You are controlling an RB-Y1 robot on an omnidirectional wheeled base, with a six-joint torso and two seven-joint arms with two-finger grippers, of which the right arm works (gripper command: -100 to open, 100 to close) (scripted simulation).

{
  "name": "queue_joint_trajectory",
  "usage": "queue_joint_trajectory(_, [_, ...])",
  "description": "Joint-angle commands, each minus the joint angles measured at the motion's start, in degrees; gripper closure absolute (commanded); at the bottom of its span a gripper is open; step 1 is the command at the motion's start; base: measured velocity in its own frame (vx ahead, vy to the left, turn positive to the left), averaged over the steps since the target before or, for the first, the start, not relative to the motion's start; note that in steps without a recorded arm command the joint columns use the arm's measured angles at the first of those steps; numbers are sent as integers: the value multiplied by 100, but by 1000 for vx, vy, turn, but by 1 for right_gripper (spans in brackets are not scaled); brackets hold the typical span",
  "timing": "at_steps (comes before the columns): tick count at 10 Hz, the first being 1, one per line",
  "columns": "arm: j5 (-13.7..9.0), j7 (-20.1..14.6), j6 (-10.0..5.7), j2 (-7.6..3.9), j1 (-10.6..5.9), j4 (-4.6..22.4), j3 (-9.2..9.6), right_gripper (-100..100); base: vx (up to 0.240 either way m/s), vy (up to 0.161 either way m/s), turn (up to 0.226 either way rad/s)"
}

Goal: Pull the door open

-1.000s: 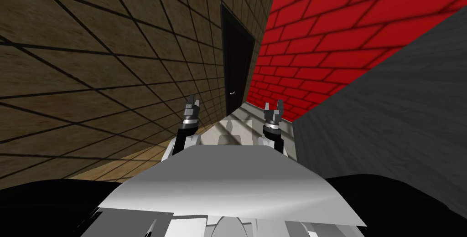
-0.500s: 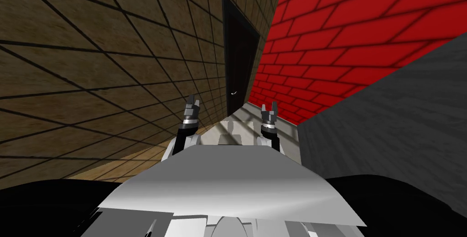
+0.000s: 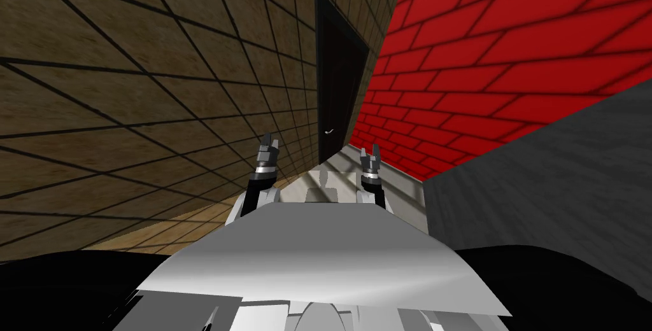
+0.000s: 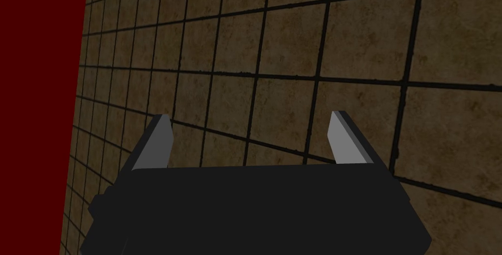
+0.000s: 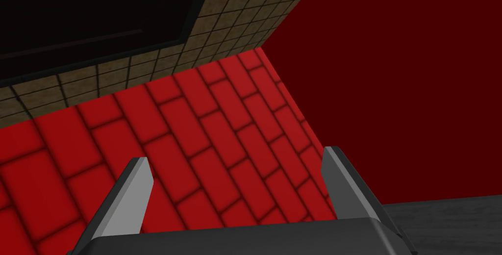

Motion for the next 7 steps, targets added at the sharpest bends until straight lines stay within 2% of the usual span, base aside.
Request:
queue_joint_trajectory(1, [-8, -44, -19, -57, -89, 190, 0, -100, 82, -22, 79])
queue_joint_trajectory(7, [-10, -183, -118, -251, -388, 939, 73, -100, 88, -39, 102])
